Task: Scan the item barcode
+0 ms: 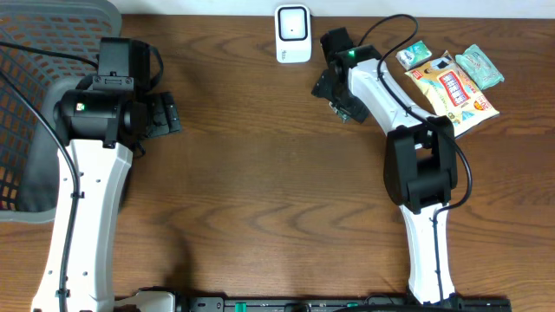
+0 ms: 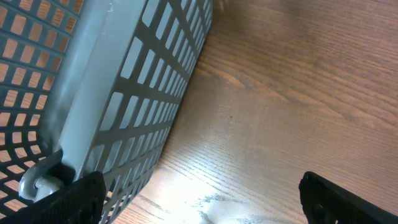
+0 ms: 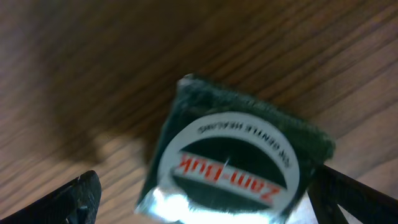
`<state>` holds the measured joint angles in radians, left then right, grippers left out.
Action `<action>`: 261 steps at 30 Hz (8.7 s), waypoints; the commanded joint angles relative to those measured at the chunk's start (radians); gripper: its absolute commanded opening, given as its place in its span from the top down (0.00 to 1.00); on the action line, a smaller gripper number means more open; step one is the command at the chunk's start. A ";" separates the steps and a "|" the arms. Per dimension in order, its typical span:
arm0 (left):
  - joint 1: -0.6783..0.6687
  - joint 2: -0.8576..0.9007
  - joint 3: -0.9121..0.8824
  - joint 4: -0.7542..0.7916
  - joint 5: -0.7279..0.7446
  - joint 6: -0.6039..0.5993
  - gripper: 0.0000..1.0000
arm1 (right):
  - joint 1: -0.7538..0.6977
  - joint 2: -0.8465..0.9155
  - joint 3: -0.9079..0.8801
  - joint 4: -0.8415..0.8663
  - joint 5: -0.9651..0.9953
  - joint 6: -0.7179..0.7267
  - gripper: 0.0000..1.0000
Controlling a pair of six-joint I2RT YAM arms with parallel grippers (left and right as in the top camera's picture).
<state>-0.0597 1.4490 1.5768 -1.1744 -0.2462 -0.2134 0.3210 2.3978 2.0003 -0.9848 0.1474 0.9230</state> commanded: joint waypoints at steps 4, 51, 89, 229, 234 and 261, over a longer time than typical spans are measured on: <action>0.005 -0.007 0.009 -0.003 -0.017 -0.006 0.02 | -0.009 0.030 -0.002 -0.006 0.031 0.042 0.01; 0.005 -0.007 0.009 -0.003 -0.017 -0.006 0.02 | 0.042 -0.113 0.013 0.228 0.105 -0.435 0.32; 0.005 -0.007 0.009 -0.003 -0.017 -0.006 0.02 | -0.002 0.051 -0.014 0.219 0.018 -0.450 0.42; 0.005 -0.007 0.009 -0.003 -0.017 -0.006 0.02 | -0.162 -1.551 -0.837 -0.184 -0.131 -0.526 0.01; 0.005 -0.007 0.009 -0.003 -0.017 -0.006 0.02 | -0.162 -1.540 -0.859 -0.179 -0.132 -0.526 0.01; 0.005 -0.007 0.009 -0.003 -0.017 -0.006 0.02 | -0.162 -1.527 -0.859 -0.190 -0.131 -0.527 0.01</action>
<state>-0.0597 1.4490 1.5768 -1.1744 -0.2462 -0.2134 0.1520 0.8711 1.1481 -1.1736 0.0006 0.3836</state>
